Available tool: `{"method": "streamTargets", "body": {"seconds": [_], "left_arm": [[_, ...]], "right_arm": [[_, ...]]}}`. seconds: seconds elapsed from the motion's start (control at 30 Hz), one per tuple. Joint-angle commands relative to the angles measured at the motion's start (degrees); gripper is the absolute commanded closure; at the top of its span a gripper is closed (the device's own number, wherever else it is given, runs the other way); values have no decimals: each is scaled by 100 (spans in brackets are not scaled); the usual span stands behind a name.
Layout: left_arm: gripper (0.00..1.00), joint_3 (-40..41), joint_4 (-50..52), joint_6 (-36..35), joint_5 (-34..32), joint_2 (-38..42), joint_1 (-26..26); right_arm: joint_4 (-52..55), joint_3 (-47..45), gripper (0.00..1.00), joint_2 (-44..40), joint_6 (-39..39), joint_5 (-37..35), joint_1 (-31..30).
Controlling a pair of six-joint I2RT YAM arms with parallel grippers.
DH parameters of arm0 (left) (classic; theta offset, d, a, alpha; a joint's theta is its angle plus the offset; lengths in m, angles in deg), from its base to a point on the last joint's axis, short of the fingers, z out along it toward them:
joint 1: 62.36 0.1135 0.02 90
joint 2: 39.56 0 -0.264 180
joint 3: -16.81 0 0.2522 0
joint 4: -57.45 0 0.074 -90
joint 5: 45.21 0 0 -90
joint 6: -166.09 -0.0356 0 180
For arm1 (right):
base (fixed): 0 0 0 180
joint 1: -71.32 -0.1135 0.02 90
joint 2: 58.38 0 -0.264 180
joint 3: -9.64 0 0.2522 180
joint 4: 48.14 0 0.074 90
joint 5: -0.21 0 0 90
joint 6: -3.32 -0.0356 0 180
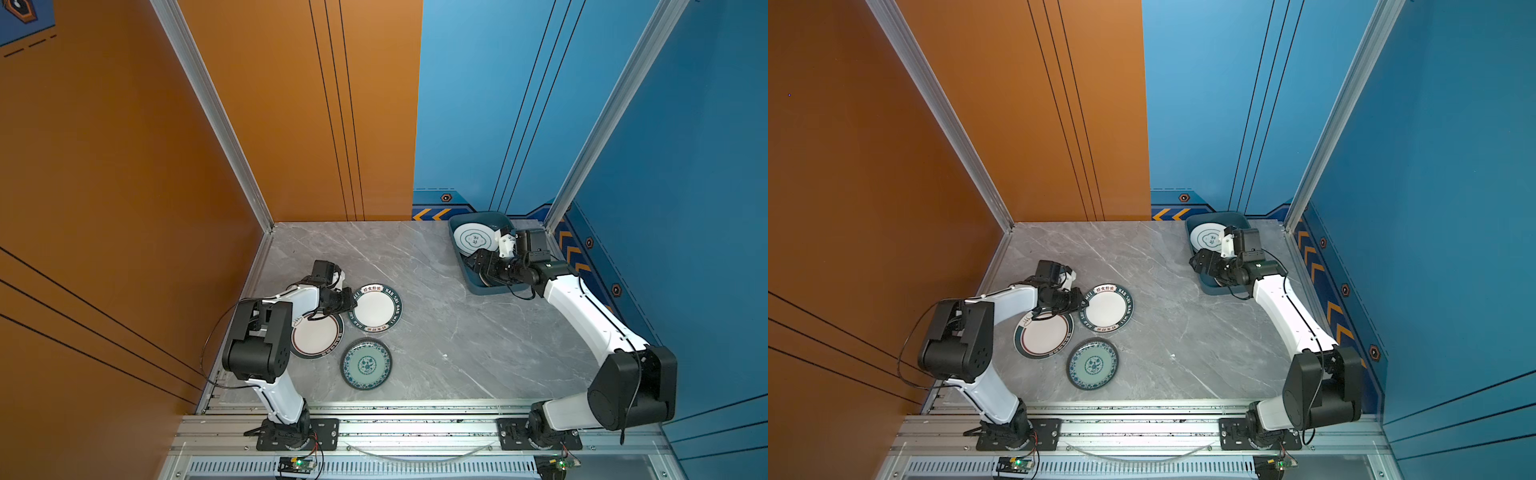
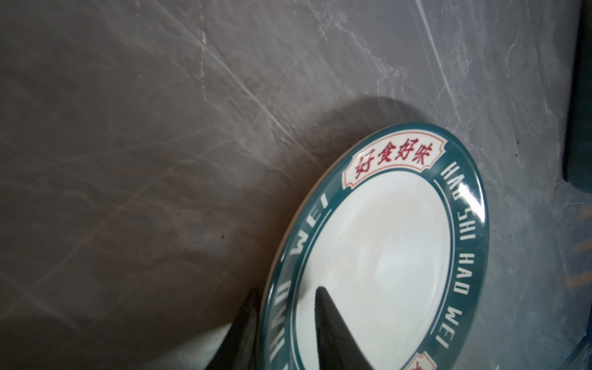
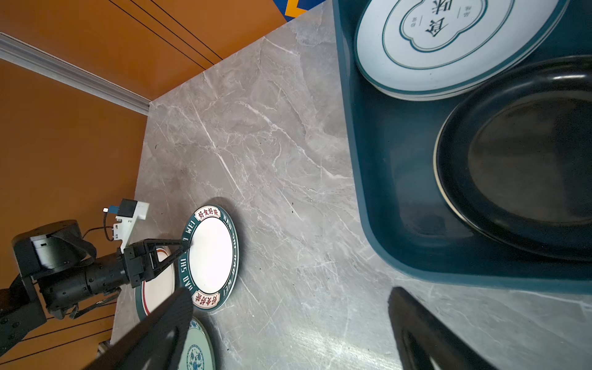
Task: Place the plates into the plastic bin on the countertop
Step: Pick up the plate from the center of the table.
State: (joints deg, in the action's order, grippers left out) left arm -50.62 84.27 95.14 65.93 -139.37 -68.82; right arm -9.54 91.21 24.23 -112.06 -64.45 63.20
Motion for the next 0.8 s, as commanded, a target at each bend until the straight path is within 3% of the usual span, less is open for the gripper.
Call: {"method": "streamTargets", "body": {"seconds": [0.0, 0.07, 0.27, 0.57, 0.77], "left_arm": [[82, 50, -73, -2, 277, -134, -39], [90, 41, -102, 16, 346, -169, -31], [100, 6, -120, 29, 382, -180, -31], [100, -27, -320, 205, 710, 6, -4], [100, -90, -461, 455, 1062, 352, 13]], "right_arm": [[-115, -47, 3, 110, -54, 75, -66], [-183, -89, 3, 144, -62, 156, -87], [-260, -172, 3, 238, -63, 392, -155], [-416, -227, 3, 262, -80, 620, -265], [-1071, -532, 3, 393, -247, 1268, -538]]}}
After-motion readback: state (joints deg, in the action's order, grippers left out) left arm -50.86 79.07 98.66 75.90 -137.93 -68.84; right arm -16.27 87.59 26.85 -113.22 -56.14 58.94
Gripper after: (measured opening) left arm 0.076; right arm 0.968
